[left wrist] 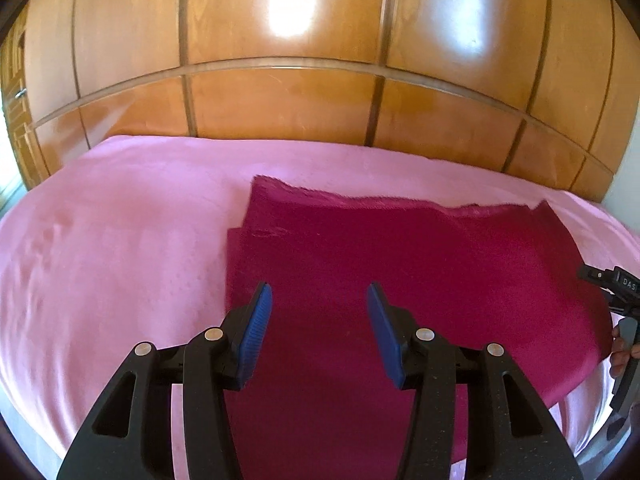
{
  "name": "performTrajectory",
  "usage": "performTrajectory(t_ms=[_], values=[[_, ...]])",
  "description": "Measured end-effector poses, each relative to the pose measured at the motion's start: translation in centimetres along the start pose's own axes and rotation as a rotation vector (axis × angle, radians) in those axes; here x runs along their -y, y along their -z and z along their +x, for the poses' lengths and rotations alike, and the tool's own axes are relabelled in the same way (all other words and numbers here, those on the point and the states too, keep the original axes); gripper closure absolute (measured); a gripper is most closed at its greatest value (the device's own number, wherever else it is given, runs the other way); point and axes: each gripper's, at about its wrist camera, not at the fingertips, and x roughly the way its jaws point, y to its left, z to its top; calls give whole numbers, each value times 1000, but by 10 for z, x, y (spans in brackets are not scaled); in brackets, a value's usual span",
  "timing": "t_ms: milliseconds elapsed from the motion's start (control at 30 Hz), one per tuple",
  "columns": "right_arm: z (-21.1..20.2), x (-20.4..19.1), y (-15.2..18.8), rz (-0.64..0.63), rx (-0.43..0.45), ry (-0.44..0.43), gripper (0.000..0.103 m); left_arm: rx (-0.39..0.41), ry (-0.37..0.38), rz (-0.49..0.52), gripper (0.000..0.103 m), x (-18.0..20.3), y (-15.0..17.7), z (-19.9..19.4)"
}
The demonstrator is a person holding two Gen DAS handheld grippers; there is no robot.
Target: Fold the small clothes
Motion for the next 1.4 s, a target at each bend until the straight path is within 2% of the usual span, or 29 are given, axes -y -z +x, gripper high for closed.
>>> performTrajectory(t_ms=[200,367,567,667,833,933,1000,1100,1133,1167,1267,1400], values=[[-8,-4,11,-20,-26,-66,11,-22,17,17,54,12,7,2],[-14,-6,19,-31,-50,-88,27,-40,26,23,54,17,12,7],[-16,-8,22,-34,-68,-96,40,-74,40,9,54,16,17,18],[-13,-11,24,-45,-81,-95,44,-98,49,-1,52,14,21,27],[-13,-13,22,-50,-98,-107,51,-113,76,-50,52,7,20,32],[-10,-13,21,-36,-107,-115,51,-94,93,-123,52,-5,16,22],[-9,-10,20,-21,-112,-132,50,-70,110,-162,61,-13,15,14],[-10,-11,21,-14,-114,-134,51,-79,129,-119,67,-10,18,12],[-11,-13,20,-9,-121,-153,60,-98,140,-105,69,-9,19,16],[-11,-15,20,-5,-126,-168,68,-128,151,-95,69,-7,22,21],[-16,-23,19,-10,-123,-169,72,-142,155,-89,69,-6,24,32],[-28,-32,13,18,-104,-234,75,-160,187,-131,69,-14,21,34]])
